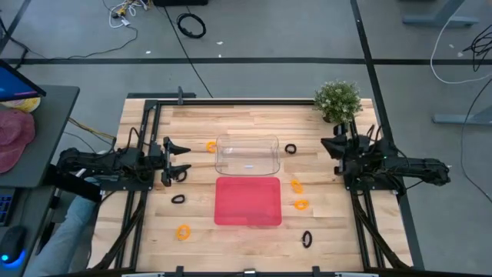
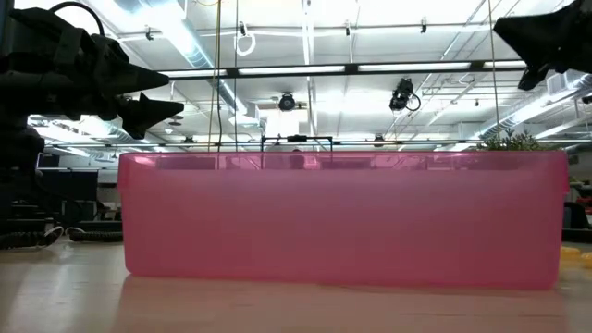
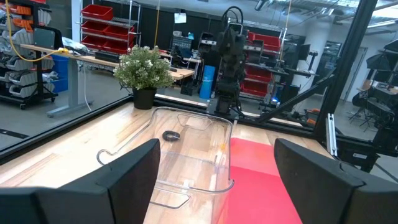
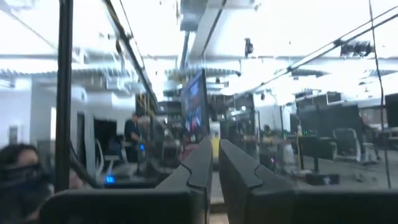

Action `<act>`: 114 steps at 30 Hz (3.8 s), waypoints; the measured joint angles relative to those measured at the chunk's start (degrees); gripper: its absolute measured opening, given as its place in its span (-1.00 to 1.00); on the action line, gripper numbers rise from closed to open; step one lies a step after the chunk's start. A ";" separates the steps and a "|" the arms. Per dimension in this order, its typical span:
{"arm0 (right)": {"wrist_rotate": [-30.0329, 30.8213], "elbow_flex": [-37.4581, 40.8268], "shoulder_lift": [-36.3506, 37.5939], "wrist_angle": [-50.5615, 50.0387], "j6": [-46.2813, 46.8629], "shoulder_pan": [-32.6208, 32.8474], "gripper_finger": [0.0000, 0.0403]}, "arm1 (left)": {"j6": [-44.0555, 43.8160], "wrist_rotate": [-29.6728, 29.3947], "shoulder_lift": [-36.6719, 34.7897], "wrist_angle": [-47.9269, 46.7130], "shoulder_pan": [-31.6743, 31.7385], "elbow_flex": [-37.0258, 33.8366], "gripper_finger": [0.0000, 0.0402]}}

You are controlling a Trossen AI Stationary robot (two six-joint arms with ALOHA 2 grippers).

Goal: Sort spring keychains
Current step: Put the black spring keychain into the transparent bin

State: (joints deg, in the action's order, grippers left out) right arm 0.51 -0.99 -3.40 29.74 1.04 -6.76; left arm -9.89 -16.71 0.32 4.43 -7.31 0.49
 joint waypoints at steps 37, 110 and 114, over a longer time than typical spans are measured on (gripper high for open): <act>1.55 -0.11 0.00 21.26 -6.72 -0.02 -0.84 | 0.00 0.00 0.00 0.00 0.00 0.00 0.60; 5.99 -48.19 -73.14 -65.47 11.19 -13.35 0.22 | -0.01 0.00 -0.01 0.00 0.00 0.00 0.60; 5.88 -44.27 -75.22 -62.08 11.04 -14.98 0.21 | 0.00 0.00 -0.01 0.00 0.00 0.00 0.60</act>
State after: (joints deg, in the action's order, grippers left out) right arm 6.39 -45.27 -78.62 -32.34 12.09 -21.75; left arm -9.89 -16.71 0.31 4.42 -7.31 0.49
